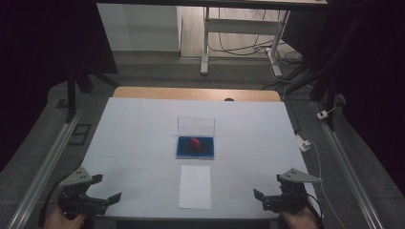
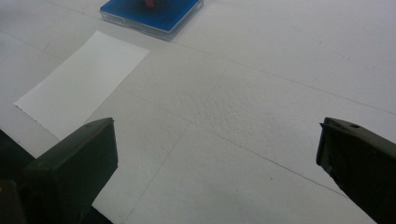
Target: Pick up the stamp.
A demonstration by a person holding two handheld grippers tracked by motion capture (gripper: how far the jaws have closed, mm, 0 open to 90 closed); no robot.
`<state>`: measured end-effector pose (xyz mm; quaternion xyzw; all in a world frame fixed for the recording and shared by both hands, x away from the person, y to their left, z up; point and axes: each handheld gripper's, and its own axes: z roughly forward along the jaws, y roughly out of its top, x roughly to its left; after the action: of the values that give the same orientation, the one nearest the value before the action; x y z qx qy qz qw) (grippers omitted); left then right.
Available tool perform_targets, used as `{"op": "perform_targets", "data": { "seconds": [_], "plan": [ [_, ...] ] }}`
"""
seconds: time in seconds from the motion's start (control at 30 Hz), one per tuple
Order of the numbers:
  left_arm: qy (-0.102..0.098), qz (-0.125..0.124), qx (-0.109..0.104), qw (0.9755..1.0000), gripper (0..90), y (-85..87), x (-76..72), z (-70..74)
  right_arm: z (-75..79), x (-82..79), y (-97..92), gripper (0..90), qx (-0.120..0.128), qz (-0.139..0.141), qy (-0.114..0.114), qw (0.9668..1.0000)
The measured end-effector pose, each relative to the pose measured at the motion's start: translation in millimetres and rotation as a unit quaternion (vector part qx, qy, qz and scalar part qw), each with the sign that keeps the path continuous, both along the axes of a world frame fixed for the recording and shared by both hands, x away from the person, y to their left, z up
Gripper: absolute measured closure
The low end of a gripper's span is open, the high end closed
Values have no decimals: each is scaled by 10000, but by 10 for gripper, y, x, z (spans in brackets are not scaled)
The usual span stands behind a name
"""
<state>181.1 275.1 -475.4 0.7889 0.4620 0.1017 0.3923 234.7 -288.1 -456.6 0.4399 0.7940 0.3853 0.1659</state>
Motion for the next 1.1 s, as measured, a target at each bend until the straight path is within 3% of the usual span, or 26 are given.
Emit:
{"op": "perform_targets", "data": {
  "seconds": [0.17,0.53,0.77,1.1],
  "plan": [
    [-13,-36,-109,9999,0,-35,2,3,-2,8,3,0,29,22,0,10000],
    [-20,-38,-24,10000,0,-52,3,2,-6,26,5,0,39,79,98,9999],
    [-48,92,104,9999,0,-53,1,2,-3,23,4,0,58,126,123,9998],
    [15,175,39,9998,0,-8,-11,-4,8,40,39,0,156,253,101,9995]
  ]
}}
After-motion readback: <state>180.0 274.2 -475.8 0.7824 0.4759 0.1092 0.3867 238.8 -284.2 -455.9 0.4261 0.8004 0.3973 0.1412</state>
